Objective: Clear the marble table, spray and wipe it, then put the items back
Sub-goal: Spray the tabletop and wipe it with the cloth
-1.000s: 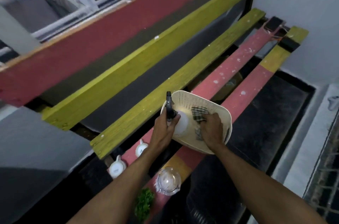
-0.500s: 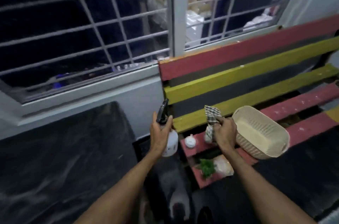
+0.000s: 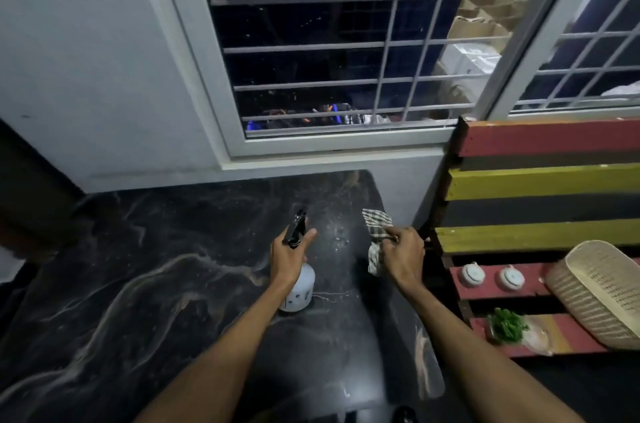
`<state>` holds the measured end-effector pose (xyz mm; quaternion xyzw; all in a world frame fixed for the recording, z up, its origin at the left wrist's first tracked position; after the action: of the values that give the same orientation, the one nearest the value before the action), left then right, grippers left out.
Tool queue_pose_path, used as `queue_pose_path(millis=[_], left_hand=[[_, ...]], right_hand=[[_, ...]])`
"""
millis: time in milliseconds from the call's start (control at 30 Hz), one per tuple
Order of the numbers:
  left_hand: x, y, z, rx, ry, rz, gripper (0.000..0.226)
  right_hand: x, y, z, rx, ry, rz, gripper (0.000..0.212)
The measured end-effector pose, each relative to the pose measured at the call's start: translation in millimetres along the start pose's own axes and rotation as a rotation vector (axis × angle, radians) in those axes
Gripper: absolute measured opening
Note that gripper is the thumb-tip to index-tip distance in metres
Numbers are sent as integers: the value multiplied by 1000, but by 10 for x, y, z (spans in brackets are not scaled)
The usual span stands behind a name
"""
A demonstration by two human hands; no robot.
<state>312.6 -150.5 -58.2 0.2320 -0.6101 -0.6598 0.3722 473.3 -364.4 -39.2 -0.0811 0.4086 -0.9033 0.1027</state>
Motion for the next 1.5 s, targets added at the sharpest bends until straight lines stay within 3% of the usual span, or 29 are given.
queue_pose_path(millis=[100, 333, 500, 667, 767, 933, 1100, 1233, 1333, 1400, 1433, 1500], left_hand=[[-93, -55, 173, 24, -4, -1, 10], [-225, -24, 109, -126, 110, -89, 44], [-444, -139, -39, -231, 94, -34, 29], [-698, -274, -145, -300, 150, 6, 52], [-786, -314, -159, -311, 193, -19, 55], [-937, -357, -133, -320, 201, -16, 35], [-1094, -295, -59, -323, 221, -68, 33], [-1190, -227, -12, -308, 221, -64, 19], [-1250, -212, 18, -242, 217, -50, 14], [-1287, -220, 59, -229, 229, -44, 13], [-1303, -220, 84, -226, 237, -42, 17], [-1313, -198, 141, -224, 260, -60, 31]], right_hand=[[36, -146, -187, 16, -10, 36, 39], [-178, -121, -330, 39, -4, 13, 40], [-531, 31, -398, 24, -15, -35, 40], [-986, 111, -617, 57, -47, -39, 39], [-1160, 115, -868, 103, -89, -9, 35], [-1335, 62, -1445, 337, -245, 225, 30], [-1661, -240, -1900, 445, -329, 379, 46], [-1427, -391, -2188, 531, -516, 719, 50], [-1896, -242, -1916, 503, -320, 489, 43], [-1933, -280, -1950, 479, -275, 372, 48], [-1794, -389, -2101, 463, -320, 420, 50], [-1318, -611, -2450, 442, -477, 696, 56]])
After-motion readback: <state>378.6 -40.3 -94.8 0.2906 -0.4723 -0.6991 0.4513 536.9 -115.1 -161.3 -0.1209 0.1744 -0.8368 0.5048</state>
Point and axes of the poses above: each hand's wrist, its own x-axis away from the middle knuckle, its own z-axis out of the back of the hand, y = z × x, the point moved 7 cm from there along -x, towards the middle knuckle, and after that the axes turned 1 degree about -x, right-handed, at the moved point
